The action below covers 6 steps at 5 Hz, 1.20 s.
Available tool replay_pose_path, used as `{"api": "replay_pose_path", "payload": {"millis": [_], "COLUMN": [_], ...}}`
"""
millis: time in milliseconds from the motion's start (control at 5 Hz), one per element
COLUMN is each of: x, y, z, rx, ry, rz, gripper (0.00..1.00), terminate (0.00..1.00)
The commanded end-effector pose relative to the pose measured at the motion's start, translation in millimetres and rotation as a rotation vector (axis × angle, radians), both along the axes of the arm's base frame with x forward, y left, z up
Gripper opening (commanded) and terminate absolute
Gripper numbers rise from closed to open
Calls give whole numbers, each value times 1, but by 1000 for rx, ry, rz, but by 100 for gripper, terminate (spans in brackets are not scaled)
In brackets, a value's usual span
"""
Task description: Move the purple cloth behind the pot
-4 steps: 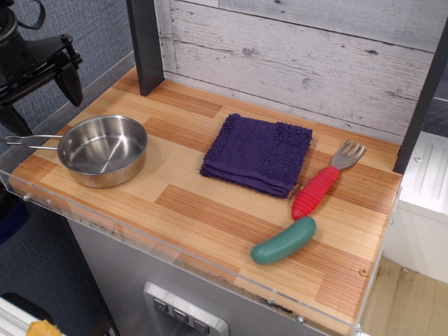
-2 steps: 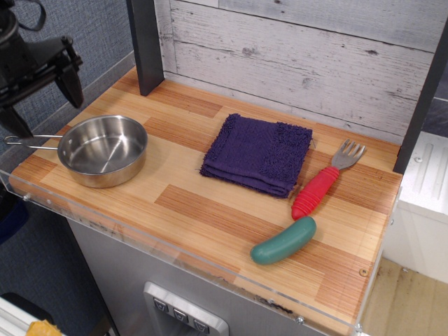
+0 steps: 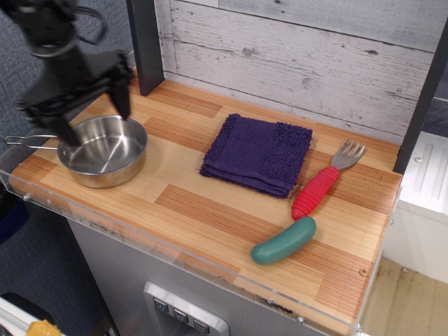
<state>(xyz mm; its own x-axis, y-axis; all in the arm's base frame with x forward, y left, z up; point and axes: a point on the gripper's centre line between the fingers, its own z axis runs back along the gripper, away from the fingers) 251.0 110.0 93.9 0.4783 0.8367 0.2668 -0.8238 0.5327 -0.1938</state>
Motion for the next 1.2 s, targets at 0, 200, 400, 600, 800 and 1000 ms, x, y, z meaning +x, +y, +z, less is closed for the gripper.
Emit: {"api": "replay_pose_path", "payload": {"millis": [0,200,400,600,800,1000], "x": [25,40,56,74,86,101], "y": [-56,-80,-101,-109,-113,-115], "z": [0,-6,-19,-33,-40,-44], "rx": [24,69,64,45,56,57], "ry": [-40,-36,-31,-21,-9,-5], "rz": [-162,-244,-292,-299,-312,-315], "gripper": [100,100,100,100,100,100], "terminate": [0,0,0,0,0,0]}}
